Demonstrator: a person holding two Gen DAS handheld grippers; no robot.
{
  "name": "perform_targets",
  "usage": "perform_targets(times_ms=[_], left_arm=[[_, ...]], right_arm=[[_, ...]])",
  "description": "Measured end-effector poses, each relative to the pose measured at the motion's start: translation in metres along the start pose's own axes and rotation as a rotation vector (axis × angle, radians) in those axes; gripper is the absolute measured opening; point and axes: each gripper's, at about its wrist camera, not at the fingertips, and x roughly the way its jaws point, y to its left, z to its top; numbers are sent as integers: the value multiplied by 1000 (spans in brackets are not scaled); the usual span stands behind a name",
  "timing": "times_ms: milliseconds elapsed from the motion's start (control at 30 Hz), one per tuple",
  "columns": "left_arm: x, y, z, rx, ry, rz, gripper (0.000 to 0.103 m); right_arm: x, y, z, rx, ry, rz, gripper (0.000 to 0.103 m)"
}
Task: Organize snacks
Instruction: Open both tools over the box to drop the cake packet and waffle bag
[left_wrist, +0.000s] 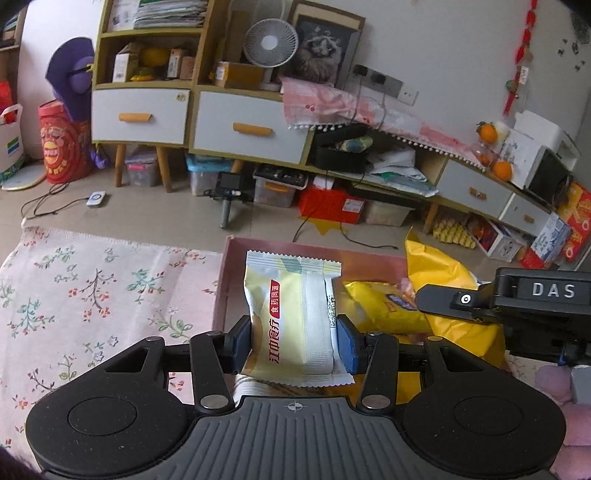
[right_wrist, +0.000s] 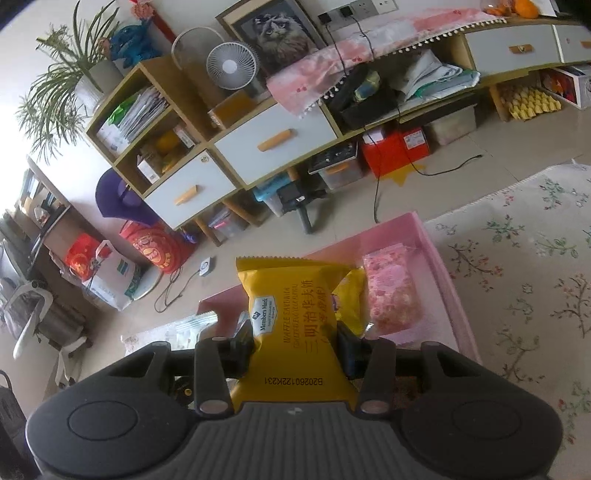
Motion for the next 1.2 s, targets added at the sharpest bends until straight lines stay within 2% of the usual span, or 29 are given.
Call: perform_targets(times_ms=[433, 500, 567, 667, 767, 900, 967, 1067, 1200], left_arm=[[4, 9, 0, -19, 6, 2, 47], [4, 8, 0, -10, 8, -8, 53], [2, 6, -1, 1, 3, -5, 67], [-3, 2, -1, 11, -3, -8, 76], [-11, -2, -1, 5, 0, -9, 80], [-25, -7, -1, -16, 9, -20, 83], [-34, -10, -1, -17, 13, -16, 90], [-48, -15, -2, -15, 17, -1, 93], [-65, -18, -6, -16, 40, 17, 96]], right_arm=[[7, 8, -3, -37, -2, -1, 32], [5, 9, -1, -39, -14, -7, 39], [2, 9, -1, -51, -22, -11, 43], [-6, 12, -1, -78, -28, -21, 52], [-16, 13, 0, -91, -41, -35, 61], [-34, 13, 3, -79, -50, -36, 68], [-46, 14, 3, -77, -57, -35, 71], [-59, 17, 0, -85, -53, -42, 78], [-77, 19, -10, -115, -39, -61, 79]])
